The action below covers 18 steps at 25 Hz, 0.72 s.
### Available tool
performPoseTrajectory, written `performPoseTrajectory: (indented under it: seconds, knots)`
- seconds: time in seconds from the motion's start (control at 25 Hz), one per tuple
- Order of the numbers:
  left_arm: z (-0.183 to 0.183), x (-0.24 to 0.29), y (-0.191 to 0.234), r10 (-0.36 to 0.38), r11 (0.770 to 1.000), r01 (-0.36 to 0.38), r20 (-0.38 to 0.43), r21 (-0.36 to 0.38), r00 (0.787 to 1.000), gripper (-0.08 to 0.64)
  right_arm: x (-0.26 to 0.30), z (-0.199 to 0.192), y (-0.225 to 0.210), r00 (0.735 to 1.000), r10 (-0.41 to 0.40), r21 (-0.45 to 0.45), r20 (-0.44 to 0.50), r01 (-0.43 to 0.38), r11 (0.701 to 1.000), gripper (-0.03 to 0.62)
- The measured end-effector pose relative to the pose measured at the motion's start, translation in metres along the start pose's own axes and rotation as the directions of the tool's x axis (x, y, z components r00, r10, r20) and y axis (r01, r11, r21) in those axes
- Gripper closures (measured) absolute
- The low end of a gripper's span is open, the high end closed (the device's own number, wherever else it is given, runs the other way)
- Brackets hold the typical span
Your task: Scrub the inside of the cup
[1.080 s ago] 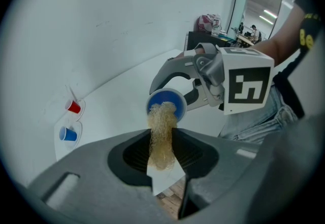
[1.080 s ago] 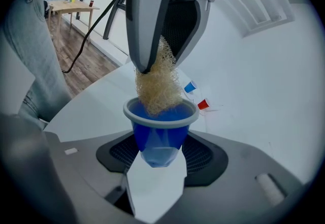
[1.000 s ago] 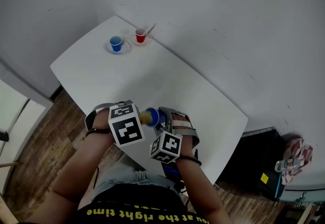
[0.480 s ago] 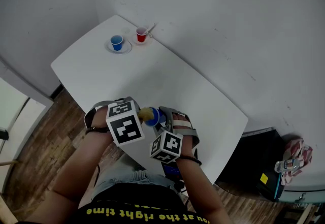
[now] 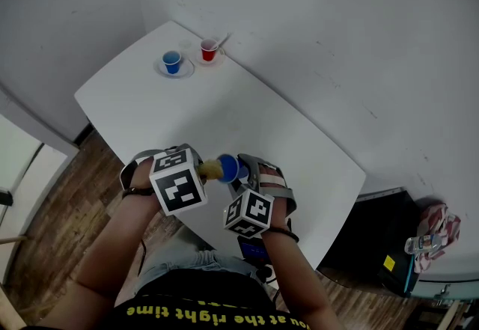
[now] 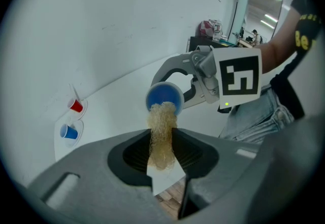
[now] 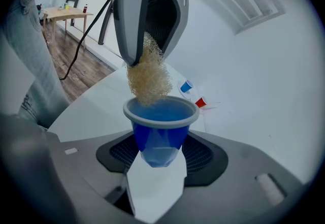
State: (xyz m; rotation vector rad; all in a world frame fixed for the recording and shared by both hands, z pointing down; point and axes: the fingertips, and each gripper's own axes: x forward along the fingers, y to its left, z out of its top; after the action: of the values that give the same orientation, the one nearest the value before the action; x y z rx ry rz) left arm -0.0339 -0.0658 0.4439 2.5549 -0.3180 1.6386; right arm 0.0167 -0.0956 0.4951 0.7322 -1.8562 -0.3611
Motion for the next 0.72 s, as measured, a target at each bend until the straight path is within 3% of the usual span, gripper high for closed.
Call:
performPoseTrajectory:
  seconds: [0.32, 0.72]
  knots:
    - [0.014, -0.008, -0.013, -0.033, 0.999, 0.032, 0.017, 0.038, 0.999, 0.437, 0.002, 0.000, 0.001, 1.000, 0.003, 0.001, -0.005, -0.003, 1.000, 0.322]
    - [0.021, -0.017, 0.013, 0.058, 0.998, -0.059, 0.026, 0.033, 0.998, 0.437, 0.001, 0.005, 0.004, 1.000, 0.005, -0.002, 0.002, -0.005, 1.000, 0.322]
